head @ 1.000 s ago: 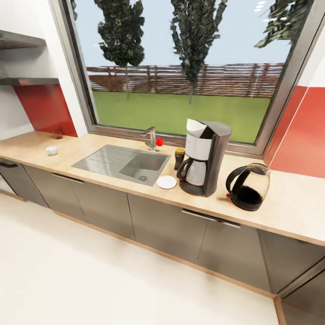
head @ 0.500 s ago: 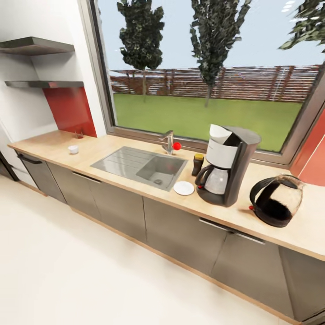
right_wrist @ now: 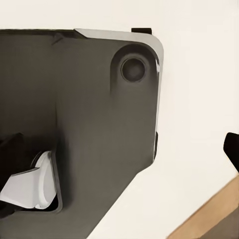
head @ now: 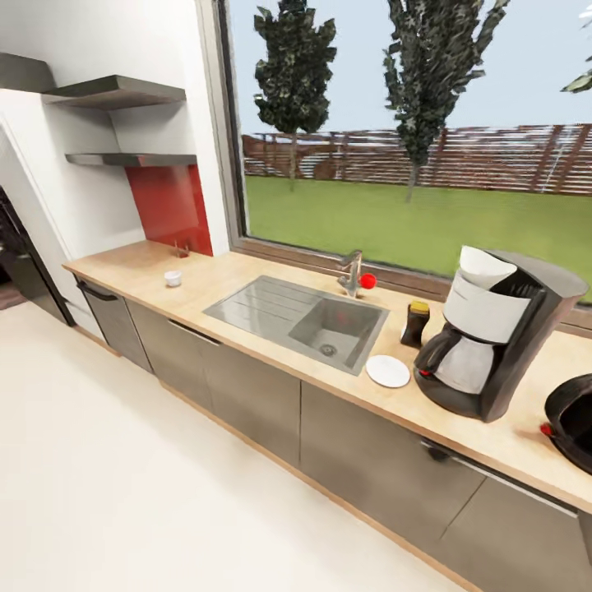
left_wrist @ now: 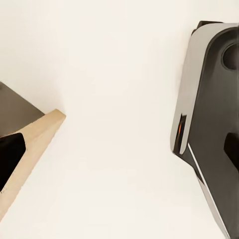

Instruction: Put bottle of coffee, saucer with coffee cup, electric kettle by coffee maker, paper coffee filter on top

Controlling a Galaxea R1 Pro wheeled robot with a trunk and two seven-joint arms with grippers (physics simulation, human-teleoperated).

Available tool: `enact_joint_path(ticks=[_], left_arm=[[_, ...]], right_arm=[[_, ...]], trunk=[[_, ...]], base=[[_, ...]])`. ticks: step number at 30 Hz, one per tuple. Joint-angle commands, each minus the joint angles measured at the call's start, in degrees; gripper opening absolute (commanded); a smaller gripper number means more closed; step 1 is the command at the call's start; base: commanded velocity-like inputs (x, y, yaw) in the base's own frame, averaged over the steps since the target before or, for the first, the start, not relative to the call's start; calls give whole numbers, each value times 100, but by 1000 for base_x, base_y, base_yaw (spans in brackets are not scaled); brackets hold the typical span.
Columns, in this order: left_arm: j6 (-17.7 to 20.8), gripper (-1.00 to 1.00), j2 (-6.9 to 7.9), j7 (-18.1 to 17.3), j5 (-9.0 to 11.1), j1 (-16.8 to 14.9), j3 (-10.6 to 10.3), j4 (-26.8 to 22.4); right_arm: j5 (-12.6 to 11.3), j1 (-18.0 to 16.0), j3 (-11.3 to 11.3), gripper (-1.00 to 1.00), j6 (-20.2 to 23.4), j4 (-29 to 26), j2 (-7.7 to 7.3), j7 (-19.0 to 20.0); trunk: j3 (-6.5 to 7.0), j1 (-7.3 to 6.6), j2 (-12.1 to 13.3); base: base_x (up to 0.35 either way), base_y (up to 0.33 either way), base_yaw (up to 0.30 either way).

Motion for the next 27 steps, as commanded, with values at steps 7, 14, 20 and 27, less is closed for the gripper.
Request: enact_joint_path(ticks=[7,14,20,27], left_arm=[[-14,100,0,-2,63,7,0,-11],[-14,100,-1,-2,64,5,0,-11],[-14,100,-1,-2,56,4,9,-11],[-22,100,-1,-2,60,6,17,-11]], right_arm=[[-60,-7,46,100,-17,7,-1,23],[-60,-6,46,100,-17,7,-1,23],[-60,-5,46,100,-10,7,2,23],[-60,-5,46,100,-9,7,8,23]], trunk=[[46,6,-9],[101,6,-9],[149,6,-9],[204,6,-9]], base=[[284,203,129],[284,203,134],[284,203,153],[282,206,156]])
